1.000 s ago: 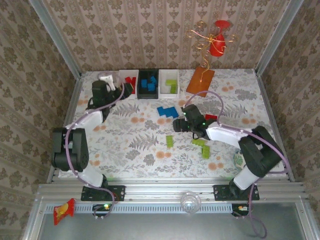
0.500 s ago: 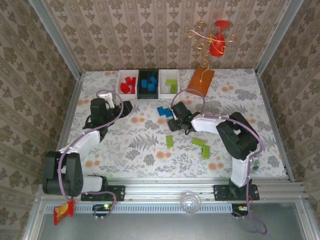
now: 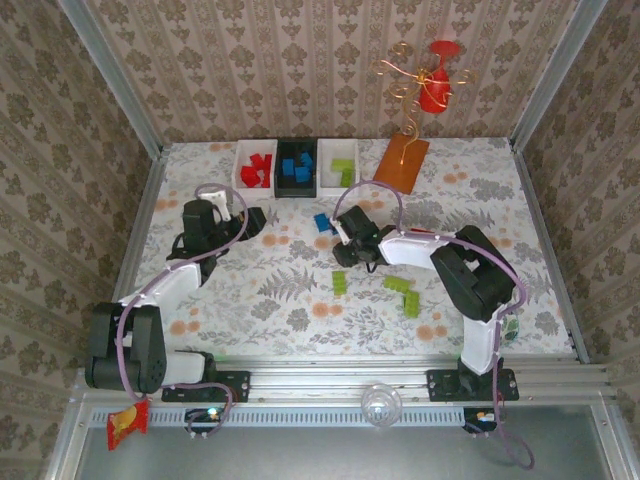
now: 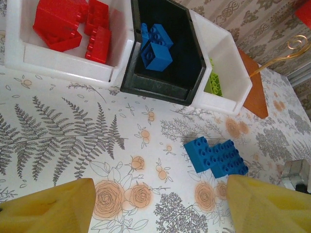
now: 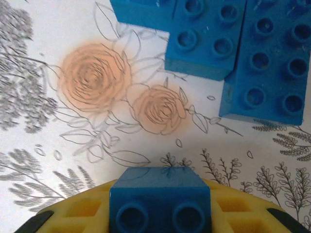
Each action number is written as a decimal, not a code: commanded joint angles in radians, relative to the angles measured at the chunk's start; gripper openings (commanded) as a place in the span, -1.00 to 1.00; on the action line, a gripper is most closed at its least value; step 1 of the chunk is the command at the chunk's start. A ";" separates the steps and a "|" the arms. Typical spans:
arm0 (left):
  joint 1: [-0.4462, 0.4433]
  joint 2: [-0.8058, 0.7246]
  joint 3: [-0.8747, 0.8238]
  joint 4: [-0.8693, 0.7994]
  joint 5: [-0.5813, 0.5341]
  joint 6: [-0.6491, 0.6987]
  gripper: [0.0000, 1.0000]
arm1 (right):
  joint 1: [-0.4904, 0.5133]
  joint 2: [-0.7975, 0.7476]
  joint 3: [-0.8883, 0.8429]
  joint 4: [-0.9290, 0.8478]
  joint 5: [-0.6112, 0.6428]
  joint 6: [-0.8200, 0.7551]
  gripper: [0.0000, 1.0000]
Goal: Sort the legos into containers by color
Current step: Pick up the lego from the center of the table, then place the lego in the container.
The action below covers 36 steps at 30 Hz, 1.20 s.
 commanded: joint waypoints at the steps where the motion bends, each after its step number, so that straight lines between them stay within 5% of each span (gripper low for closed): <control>1: -0.007 -0.036 -0.018 0.010 -0.009 0.012 0.45 | -0.002 -0.077 0.044 0.105 -0.069 0.069 -0.41; 13: -0.026 -0.103 -0.041 -0.040 0.000 0.006 0.53 | -0.068 0.159 0.393 0.328 -0.106 0.318 -0.38; 23: -0.045 -0.198 -0.068 -0.128 0.000 0.030 0.59 | -0.073 0.525 0.895 0.208 -0.088 0.387 -0.36; 30: -0.045 -0.250 -0.080 -0.161 -0.009 0.047 0.60 | -0.073 0.682 1.195 0.047 -0.072 0.361 -0.01; 36: -0.045 -0.248 -0.082 -0.153 -0.008 0.047 0.61 | -0.077 0.641 1.210 0.009 -0.089 0.320 0.25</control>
